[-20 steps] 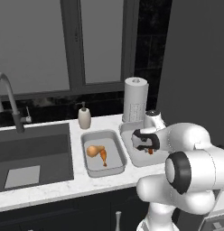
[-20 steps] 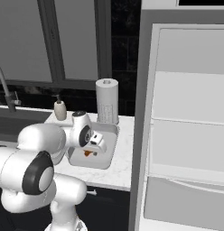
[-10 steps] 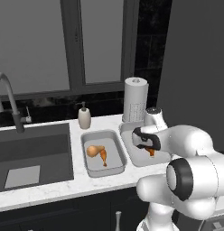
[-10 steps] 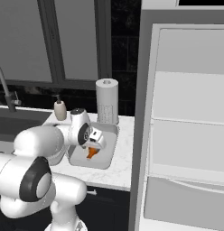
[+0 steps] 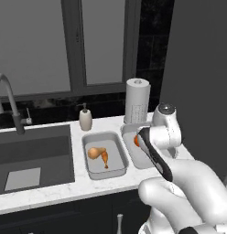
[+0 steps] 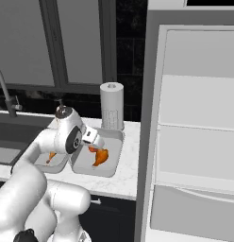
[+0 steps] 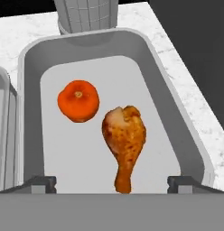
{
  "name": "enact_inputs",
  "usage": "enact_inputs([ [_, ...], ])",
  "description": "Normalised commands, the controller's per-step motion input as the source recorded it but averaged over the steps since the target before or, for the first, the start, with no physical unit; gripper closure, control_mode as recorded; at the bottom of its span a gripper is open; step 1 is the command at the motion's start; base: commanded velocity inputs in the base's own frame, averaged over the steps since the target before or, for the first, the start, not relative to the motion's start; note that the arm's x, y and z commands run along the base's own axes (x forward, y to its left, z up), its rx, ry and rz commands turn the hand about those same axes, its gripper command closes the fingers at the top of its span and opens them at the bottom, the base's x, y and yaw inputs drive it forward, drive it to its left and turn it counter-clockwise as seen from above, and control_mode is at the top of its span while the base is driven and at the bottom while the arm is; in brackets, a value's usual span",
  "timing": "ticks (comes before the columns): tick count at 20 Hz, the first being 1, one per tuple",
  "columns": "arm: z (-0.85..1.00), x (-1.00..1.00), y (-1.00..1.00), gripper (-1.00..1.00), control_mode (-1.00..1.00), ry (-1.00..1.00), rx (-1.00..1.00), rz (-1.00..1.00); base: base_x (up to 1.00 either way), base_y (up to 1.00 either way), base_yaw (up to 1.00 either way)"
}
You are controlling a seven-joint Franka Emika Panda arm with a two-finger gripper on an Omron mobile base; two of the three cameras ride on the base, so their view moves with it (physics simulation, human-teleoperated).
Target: Place one squash and one chicken drumstick in each tupperware on the nearby counter, to pack two identical lunches.
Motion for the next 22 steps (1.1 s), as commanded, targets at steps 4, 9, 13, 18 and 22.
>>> enact_inputs([
  [4, 0.98, -0.61, 0.05, -1.0, -1.0, -0.28, 0.0, 0.0, 0.0, 0.0, 0.0],
  [9, 0.99, -0.65, 0.1, -1.0, -1.0, -0.2, 0.0, 0.01, 0.0, 0.0, 0.0],
  [13, 1.0, -0.59, 0.03, -1.0, -1.0, 0.0, -0.06, 0.07, 0.0, 0.0, 0.0],
  [18, 1.0, -0.78, 0.0, -1.0, -1.0, 0.0, -0.04, 0.03, 0.0, 0.0, 0.0],
  [22, 0.85, -0.98, 0.06, -1.0, -1.0, -0.05, -0.01, 0.07, 0.0, 0.0, 0.0],
])
